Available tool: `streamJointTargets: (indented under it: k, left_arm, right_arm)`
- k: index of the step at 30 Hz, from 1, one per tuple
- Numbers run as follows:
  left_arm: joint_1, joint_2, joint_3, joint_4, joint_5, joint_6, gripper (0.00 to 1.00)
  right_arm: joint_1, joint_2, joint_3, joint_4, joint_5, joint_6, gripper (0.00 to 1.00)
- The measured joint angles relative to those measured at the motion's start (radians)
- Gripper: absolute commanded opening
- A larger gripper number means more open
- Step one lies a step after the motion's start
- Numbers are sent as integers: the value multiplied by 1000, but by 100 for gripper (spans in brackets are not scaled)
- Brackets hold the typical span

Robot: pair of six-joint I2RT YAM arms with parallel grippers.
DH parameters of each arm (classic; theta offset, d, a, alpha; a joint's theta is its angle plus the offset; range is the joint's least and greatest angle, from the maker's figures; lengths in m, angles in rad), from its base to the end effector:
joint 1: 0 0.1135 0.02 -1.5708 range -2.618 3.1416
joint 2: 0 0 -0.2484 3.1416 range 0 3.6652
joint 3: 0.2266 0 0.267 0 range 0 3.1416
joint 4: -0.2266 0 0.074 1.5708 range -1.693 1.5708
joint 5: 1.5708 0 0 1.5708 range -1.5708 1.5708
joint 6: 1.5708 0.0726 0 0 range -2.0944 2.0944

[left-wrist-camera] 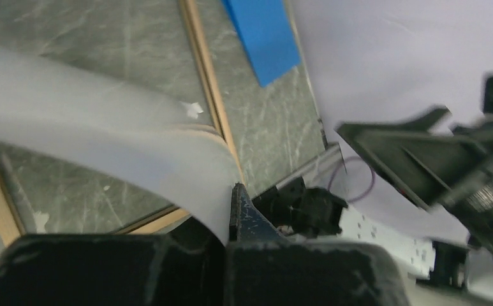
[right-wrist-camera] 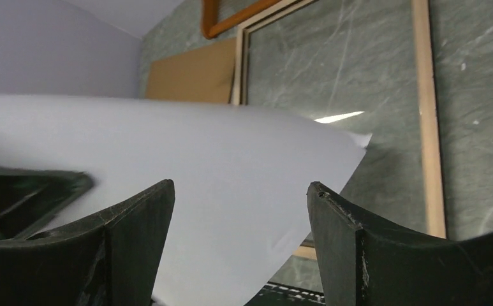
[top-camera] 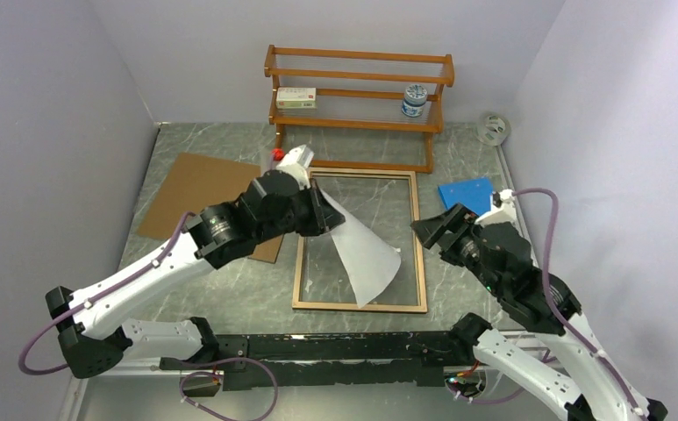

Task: Put the photo into the frame
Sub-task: Place the photo in the photo frame.

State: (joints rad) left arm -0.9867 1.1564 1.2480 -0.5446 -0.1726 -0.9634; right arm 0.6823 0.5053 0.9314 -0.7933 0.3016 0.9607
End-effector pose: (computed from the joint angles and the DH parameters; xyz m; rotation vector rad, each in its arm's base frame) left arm 0.1783 -0.2471 0.3607 -0.0926 2.1819 -1.0230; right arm 0.1289 0.0769 0.3444 0.4831 1.9472 0.7969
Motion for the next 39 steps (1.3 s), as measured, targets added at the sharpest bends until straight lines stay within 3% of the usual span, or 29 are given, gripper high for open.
streamJointTargets:
  k: [6,11,15,20,25,34,39]
  left_arm:
    - [76,107,168,-16,290,191,3]
    - [137,159,185,-12,517,266,2]
    - [209,137,80,50,676,260,3]
    - [421,146,-114,97,853,236,3]
    - [515,313,-102,43,948,294,3]
    - [532,643,170,-202,956,478,3]
    - [533,742,280,-296,954,562,13]
  right_arm:
    - [0,126,24,1,31,-61,79]
    - [0,144,24,2,39,-79,79]
    - [0,142,23,11,37,-79,78]
    - [0,146,-4,39,25,-77,78]
    - [0,157,-28,46,3,-69,77]
    - [0,133,-57,53,2,-59,77]
    - [0,108,-67,53,3,-52,77]
